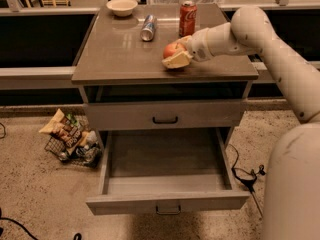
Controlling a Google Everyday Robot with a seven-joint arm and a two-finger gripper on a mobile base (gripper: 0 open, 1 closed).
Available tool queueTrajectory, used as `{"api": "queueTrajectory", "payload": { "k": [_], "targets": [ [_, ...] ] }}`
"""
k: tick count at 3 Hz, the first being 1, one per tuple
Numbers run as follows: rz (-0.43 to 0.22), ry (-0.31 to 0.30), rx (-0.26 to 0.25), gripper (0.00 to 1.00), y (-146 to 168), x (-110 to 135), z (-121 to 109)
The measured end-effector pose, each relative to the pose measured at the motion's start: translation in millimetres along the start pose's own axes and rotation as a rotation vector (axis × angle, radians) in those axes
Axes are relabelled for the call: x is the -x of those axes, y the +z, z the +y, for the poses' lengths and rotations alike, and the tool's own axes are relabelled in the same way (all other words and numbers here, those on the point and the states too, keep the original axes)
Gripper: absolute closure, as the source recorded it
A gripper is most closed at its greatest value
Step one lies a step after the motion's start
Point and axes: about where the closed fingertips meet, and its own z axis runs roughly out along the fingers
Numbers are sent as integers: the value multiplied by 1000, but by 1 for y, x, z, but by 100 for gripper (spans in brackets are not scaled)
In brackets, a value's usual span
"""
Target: Place apple into middle drawer
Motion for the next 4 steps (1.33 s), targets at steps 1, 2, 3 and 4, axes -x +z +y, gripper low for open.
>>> {"api": "queueTrajectory", "payload": {
  "k": [1,2,3,4],
  "targets": [
    [-203,-62,42,96,-51,26,45],
    [-299,-96,136,100,-69,36,90],
    [-305,-100,142,100,-68,39,92],
    [-287,-111,168,100,-59,37,99]
  ]
}}
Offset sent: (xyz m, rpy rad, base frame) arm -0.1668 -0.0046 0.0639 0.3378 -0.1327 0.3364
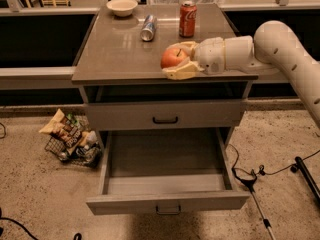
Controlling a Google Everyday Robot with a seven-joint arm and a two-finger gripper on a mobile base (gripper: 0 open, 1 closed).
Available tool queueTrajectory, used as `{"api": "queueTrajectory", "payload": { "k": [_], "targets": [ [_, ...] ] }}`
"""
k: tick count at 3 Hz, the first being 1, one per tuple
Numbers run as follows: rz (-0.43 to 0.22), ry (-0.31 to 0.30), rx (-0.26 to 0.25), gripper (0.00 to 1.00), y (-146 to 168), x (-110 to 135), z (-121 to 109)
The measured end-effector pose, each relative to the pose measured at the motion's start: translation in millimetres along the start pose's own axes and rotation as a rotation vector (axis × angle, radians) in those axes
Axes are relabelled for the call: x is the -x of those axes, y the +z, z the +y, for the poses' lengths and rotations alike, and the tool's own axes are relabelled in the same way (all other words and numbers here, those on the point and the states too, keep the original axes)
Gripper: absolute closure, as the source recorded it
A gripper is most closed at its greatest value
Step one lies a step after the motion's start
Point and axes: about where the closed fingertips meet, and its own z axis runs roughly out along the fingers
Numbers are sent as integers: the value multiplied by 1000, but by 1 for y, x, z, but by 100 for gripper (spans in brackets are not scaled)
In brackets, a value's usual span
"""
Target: Place apple into middle drawer
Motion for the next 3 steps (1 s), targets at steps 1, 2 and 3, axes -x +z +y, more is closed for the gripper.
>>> {"api": "queueTrajectory", "payload": {
  "k": [1,2,3],
  "targets": [
    [71,-16,-38,100,-2,-16,28],
    [118,44,-90,100,2,-55,61],
    [105,168,-86,100,22,-111,109]
  ]
}}
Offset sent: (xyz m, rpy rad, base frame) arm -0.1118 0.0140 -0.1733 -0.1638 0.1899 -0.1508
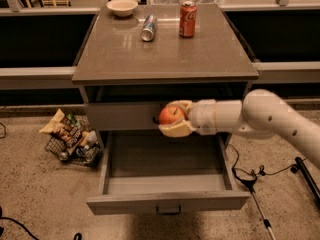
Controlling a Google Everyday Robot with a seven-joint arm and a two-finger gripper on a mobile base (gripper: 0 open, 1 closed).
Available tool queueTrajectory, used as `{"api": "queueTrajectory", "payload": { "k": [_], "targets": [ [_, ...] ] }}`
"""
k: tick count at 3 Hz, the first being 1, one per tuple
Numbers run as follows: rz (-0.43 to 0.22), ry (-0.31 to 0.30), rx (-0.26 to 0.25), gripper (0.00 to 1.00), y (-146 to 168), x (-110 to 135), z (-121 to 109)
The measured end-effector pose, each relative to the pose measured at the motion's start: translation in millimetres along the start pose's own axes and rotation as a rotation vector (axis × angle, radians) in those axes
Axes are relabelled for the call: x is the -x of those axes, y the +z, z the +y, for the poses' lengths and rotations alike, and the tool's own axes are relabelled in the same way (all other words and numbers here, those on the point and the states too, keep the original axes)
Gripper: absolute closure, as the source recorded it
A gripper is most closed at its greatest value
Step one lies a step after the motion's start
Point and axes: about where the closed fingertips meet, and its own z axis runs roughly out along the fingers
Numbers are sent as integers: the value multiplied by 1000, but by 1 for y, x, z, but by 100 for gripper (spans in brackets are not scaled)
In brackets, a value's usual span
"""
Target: Place apple into middle drawer
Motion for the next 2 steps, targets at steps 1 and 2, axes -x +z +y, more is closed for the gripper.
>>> {"api": "queueTrajectory", "payload": {
  "k": [1,2],
  "targets": [
    [19,21,32,100,10,-16,19],
    [16,17,28,100,9,-14,16]
  ]
}}
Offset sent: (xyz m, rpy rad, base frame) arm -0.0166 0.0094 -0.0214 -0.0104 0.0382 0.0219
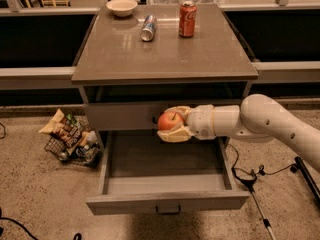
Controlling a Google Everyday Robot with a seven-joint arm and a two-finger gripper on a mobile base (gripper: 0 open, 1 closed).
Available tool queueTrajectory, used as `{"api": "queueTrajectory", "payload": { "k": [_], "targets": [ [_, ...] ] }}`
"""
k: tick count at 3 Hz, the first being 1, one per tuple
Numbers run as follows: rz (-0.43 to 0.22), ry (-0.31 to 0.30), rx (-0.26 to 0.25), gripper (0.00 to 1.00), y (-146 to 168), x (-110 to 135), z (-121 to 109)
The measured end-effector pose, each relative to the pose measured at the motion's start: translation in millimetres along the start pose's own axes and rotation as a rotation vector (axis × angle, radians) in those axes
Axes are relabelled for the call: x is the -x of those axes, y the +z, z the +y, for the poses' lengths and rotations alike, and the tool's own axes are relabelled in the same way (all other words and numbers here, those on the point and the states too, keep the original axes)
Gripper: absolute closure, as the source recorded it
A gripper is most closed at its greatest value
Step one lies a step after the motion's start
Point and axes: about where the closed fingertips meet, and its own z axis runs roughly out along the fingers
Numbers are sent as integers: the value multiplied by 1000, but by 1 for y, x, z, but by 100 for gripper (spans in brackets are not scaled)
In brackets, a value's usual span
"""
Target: Place apple into middle drawer
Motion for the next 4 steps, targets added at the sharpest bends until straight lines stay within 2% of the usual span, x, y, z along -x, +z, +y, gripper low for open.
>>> {"api": "queueTrajectory", "payload": {
  "k": [1,2,3,4],
  "targets": [
    [73,8,-43,100,5,-34,3],
    [183,4,-63,100,18,-98,10],
    [225,13,-69,100,28,-152,14],
    [282,39,-48,100,44,-202,15]
  ]
}}
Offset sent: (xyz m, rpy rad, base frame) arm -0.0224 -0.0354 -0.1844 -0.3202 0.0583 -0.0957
